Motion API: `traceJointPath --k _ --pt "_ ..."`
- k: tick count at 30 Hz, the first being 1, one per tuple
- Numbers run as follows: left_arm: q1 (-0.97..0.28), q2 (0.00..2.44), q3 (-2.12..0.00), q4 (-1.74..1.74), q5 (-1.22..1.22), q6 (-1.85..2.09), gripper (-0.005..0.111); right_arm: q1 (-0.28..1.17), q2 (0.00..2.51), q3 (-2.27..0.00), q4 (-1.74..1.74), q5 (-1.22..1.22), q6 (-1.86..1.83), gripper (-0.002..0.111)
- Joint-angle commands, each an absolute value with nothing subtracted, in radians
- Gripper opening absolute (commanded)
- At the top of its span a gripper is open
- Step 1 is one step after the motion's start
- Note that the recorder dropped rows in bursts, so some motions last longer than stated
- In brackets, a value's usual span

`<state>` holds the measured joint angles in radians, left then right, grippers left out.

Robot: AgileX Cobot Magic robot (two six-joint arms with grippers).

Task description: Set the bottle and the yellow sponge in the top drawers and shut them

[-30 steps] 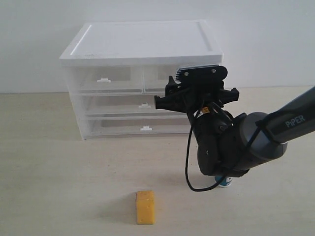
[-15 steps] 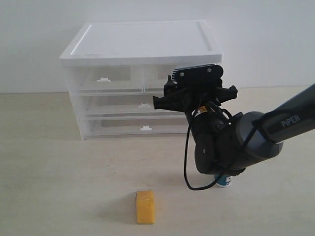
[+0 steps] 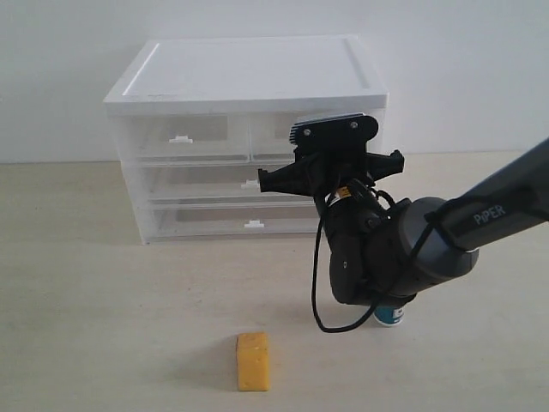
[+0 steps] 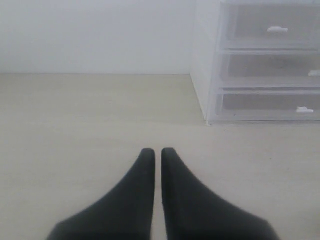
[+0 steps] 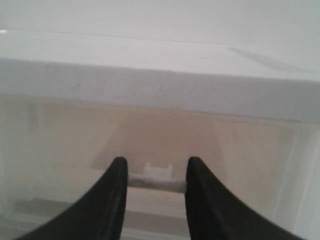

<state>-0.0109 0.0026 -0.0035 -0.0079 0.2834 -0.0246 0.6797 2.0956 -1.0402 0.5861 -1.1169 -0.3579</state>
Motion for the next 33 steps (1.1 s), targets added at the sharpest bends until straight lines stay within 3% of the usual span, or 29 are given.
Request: traceJointPath --k 1,10,33 --pt "-0.009 0.000 0.000 -0.006 0.278 -0.033 0.004 0.660 2.106 -1.058 0.582 -1.053 -0.356 0.000" --pt "-0.009 0.000 0.000 -0.006 0.278 -0.033 0.004 0.722 2.050 -1.043 0.664 -1.054 -0.469 0.000" --pt "-0.009 0.000 0.000 -0.006 0.278 -0.033 0.004 0.982 1.856 -0.677 0.899 -1.164 -0.458 0.000"
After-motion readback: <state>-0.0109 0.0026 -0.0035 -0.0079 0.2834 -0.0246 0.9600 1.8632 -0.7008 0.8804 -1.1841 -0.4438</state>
